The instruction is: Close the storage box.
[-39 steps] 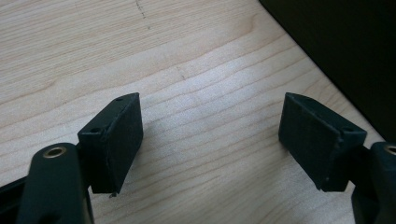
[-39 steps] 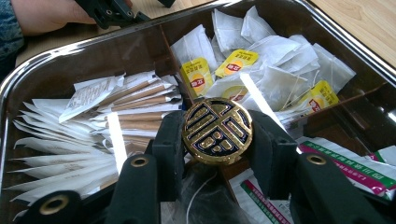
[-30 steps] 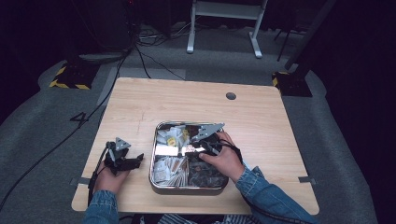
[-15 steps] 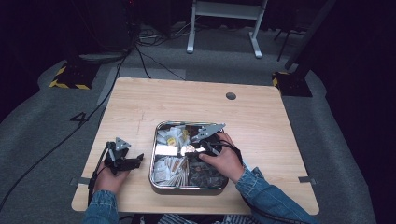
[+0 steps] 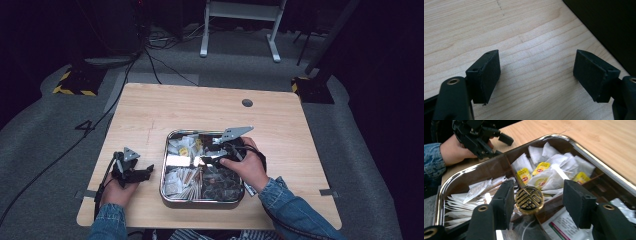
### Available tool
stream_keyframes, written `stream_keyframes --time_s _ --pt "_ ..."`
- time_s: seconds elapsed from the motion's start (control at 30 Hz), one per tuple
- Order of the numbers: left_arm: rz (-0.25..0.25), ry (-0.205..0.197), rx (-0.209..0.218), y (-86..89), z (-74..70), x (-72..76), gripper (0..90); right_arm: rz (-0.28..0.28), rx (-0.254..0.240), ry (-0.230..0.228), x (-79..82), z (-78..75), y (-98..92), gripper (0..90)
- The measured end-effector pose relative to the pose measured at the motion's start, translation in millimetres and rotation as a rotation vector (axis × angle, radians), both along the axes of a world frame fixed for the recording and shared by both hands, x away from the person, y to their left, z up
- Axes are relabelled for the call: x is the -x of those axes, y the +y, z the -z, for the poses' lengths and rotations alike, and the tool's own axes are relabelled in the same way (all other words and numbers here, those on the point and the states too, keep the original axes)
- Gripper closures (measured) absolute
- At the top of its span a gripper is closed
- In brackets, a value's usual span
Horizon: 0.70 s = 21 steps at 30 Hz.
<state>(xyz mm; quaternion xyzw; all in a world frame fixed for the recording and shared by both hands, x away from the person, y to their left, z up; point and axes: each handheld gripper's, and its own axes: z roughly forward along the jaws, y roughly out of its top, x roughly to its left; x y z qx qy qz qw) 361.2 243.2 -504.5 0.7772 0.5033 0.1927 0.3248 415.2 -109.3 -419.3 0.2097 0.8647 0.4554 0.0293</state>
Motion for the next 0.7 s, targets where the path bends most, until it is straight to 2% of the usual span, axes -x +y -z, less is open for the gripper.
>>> stream_keyframes --time_s 0.23,0.27,0.3,0.37,0.47,0.57,0.63,0.7 --pt "0.008 -0.001 -0.003 0.3 -0.1 -0.9 22.2 0.029 -0.038 -0.031 1.5 -14.7 -21.0 42.8" --pt "0.008 0.000 -0.002 0.2 -0.1 -0.8 22.2 0.037 -0.050 -0.044 2.8 -18.4 -29.3 42.6" --pt "0.008 0.000 -0.002 0.2 -0.1 -0.8 22.2 0.037 -0.050 -0.044 2.8 -18.4 -29.3 42.6" --pt "0.009 0.000 -0.003 0.2 -0.1 -0.6 22.2 0.057 -0.079 -0.070 6.5 -20.8 -43.4 42.6" --pt "0.009 0.003 -0.001 0.1 -0.2 0.1 22.2 0.067 -0.095 -0.077 8.5 -21.2 -52.6 42.5" --pt "0.006 -0.001 0.001 -0.1 0.1 0.7 22.1 0.096 -0.112 -0.101 12.2 -21.4 -75.2 42.7" --pt "0.006 -0.001 0.001 -0.1 0.1 0.7 22.1 0.108 -0.114 -0.100 11.2 -21.7 -78.8 42.9" --pt "0.005 -0.001 0.001 -0.1 0.1 0.7 22.2 0.135 -0.139 -0.098 6.3 -25.4 -85.6 42.5"
